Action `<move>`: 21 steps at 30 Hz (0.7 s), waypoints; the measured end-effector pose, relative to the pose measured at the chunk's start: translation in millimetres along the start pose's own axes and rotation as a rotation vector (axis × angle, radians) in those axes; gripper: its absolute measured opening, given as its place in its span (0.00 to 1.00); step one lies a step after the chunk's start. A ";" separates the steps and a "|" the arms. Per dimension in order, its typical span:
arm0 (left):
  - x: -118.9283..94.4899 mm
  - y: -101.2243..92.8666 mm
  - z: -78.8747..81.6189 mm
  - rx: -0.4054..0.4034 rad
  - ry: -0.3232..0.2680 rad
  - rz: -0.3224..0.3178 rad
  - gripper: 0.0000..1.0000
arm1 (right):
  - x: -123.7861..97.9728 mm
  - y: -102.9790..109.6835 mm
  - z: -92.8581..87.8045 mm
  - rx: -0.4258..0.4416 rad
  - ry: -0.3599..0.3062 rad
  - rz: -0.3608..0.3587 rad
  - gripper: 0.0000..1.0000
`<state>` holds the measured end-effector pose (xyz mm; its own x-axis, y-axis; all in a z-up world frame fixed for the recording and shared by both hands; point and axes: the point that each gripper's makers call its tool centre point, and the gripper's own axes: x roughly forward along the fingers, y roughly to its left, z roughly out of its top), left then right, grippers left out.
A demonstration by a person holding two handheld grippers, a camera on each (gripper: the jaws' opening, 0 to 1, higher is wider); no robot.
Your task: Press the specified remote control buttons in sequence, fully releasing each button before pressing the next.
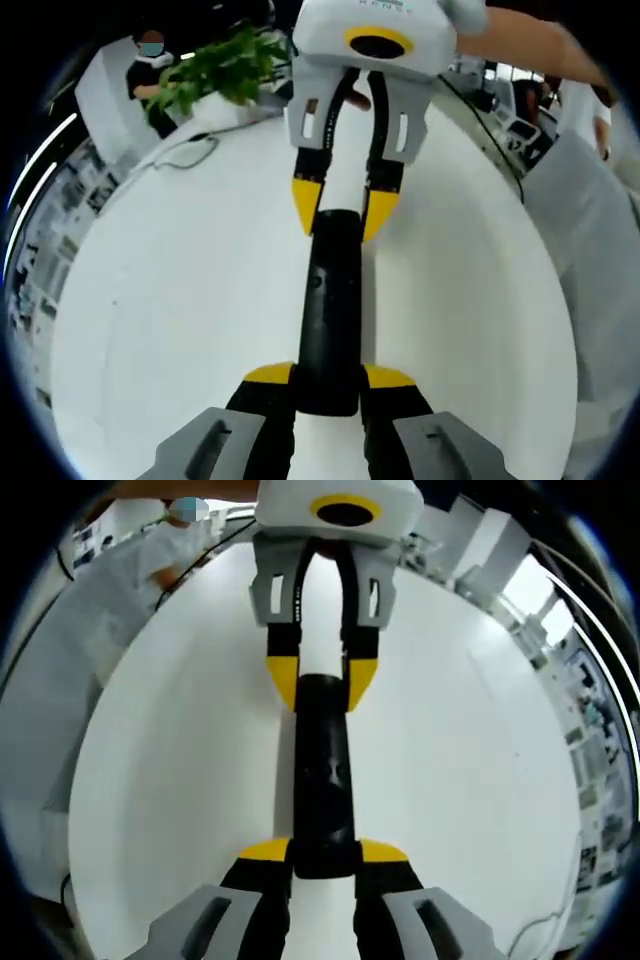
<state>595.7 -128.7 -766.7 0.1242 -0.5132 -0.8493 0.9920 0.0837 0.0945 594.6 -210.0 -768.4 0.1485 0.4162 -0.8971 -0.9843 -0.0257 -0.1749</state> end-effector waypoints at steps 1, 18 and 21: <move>0.8 2.7 -0.4 0.000 0.003 0.001 0.23 | 1.5 -2.5 -0.6 -0.002 0.002 -0.001 0.20; 12.3 23.1 -8.4 -0.004 0.053 0.019 0.23 | 17.8 -22.6 -5.6 -0.032 0.020 -0.025 0.20; 13.6 22.0 -9.9 -0.007 0.066 0.017 0.23 | 21.1 -22.7 -7.1 -0.048 0.030 -0.027 0.20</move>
<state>619.0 -125.4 -781.4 0.1394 -0.4545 -0.8798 0.9895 0.0984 0.1060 620.7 -207.1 -786.2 0.1781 0.3903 -0.9033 -0.9743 -0.0587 -0.2175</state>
